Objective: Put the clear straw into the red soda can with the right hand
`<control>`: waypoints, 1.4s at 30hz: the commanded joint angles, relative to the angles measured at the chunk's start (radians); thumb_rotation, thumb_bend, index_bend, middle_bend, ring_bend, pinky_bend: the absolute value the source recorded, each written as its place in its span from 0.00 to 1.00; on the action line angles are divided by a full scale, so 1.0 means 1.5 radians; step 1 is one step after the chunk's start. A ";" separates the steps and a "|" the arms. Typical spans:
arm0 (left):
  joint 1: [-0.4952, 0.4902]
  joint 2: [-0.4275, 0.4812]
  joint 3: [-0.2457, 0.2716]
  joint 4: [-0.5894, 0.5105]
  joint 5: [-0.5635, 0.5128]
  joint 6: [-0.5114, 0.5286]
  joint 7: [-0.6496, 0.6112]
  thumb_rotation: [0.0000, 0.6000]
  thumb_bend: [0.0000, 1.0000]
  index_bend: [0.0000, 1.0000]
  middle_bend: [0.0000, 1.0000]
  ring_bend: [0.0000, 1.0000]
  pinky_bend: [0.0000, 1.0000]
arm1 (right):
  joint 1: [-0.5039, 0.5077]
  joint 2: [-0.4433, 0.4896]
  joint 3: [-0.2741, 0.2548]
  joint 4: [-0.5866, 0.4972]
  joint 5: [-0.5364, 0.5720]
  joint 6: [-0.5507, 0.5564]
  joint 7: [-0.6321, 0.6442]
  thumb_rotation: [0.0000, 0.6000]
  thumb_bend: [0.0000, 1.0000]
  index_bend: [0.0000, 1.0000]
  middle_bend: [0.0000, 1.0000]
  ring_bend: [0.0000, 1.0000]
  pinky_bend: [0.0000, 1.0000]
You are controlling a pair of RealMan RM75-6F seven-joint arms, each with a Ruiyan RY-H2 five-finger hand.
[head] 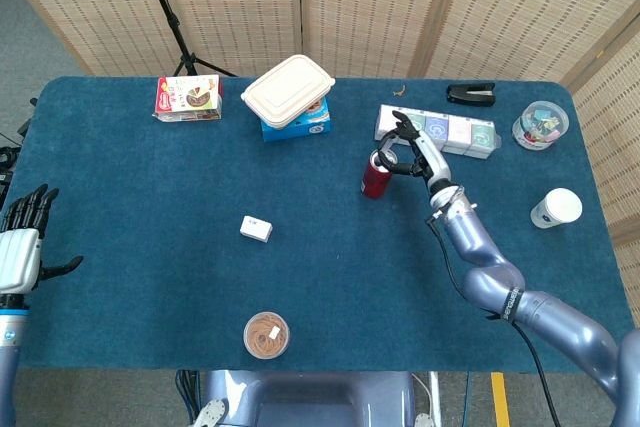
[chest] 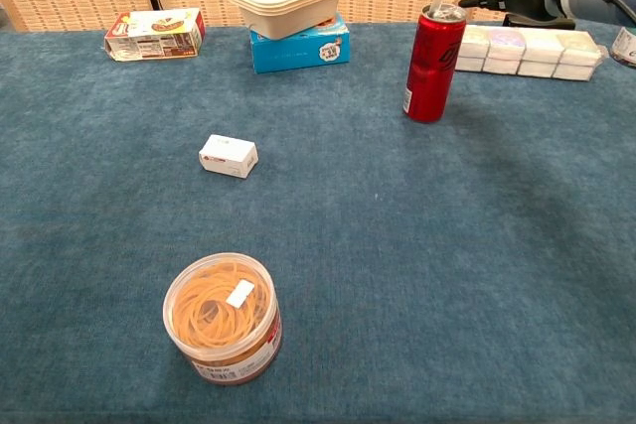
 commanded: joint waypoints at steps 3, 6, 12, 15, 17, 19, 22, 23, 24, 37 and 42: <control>0.000 0.000 0.000 0.002 -0.002 -0.002 -0.002 1.00 0.00 0.00 0.00 0.00 0.06 | 0.004 -0.005 -0.002 0.012 0.005 -0.003 -0.005 1.00 0.49 0.56 0.00 0.00 0.00; -0.001 0.000 -0.001 0.003 -0.002 -0.003 -0.003 1.00 0.00 0.00 0.00 0.00 0.06 | 0.006 -0.008 -0.002 0.018 0.008 -0.005 -0.007 1.00 0.49 0.56 0.00 0.00 0.00; -0.001 0.000 0.000 0.004 -0.002 -0.005 -0.006 1.00 0.00 0.00 0.00 0.00 0.06 | 0.011 -0.013 -0.007 0.031 0.009 -0.009 -0.020 1.00 0.49 0.56 0.00 0.00 0.00; 0.000 0.000 0.000 0.005 -0.002 -0.004 -0.006 1.00 0.00 0.00 0.00 0.00 0.06 | 0.013 -0.017 -0.009 0.036 0.010 -0.009 -0.025 1.00 0.49 0.53 0.00 0.00 0.00; 0.000 0.000 0.000 0.006 -0.003 -0.005 -0.006 1.00 0.00 0.00 0.00 0.00 0.06 | 0.013 -0.017 -0.007 0.035 0.009 -0.007 -0.023 1.00 0.49 0.51 0.00 0.00 0.00; 0.000 -0.001 0.000 0.006 -0.003 -0.006 -0.007 1.00 0.00 0.00 0.00 0.00 0.06 | 0.010 -0.016 -0.007 0.031 0.001 -0.005 -0.017 1.00 0.49 0.47 0.00 0.00 0.00; -0.001 -0.001 0.001 0.007 -0.002 -0.006 -0.009 1.00 0.00 0.00 0.00 0.00 0.06 | 0.008 -0.015 -0.007 0.029 -0.009 -0.003 -0.008 1.00 0.49 0.43 0.00 0.00 0.00; 0.000 0.000 0.001 0.007 -0.002 -0.006 -0.009 1.00 0.00 0.00 0.00 0.00 0.06 | 0.007 -0.014 -0.007 0.027 -0.013 -0.002 -0.003 1.00 0.49 0.41 0.00 0.00 0.00; 0.000 0.000 0.001 0.007 -0.002 -0.006 -0.010 1.00 0.00 0.00 0.00 0.00 0.06 | 0.005 -0.014 -0.006 0.025 -0.017 0.000 0.002 1.00 0.49 0.40 0.00 0.00 0.00; 0.001 0.002 0.002 0.003 0.003 -0.001 -0.013 1.00 0.00 0.00 0.00 0.00 0.06 | -0.012 0.007 -0.009 -0.005 -0.061 0.042 0.026 1.00 0.49 0.28 0.00 0.00 0.00; 0.003 0.006 0.002 -0.002 0.008 0.007 -0.015 1.00 0.00 0.00 0.00 0.00 0.05 | -0.031 0.039 -0.014 -0.052 -0.084 0.094 -0.004 1.00 0.49 0.25 0.00 0.00 0.00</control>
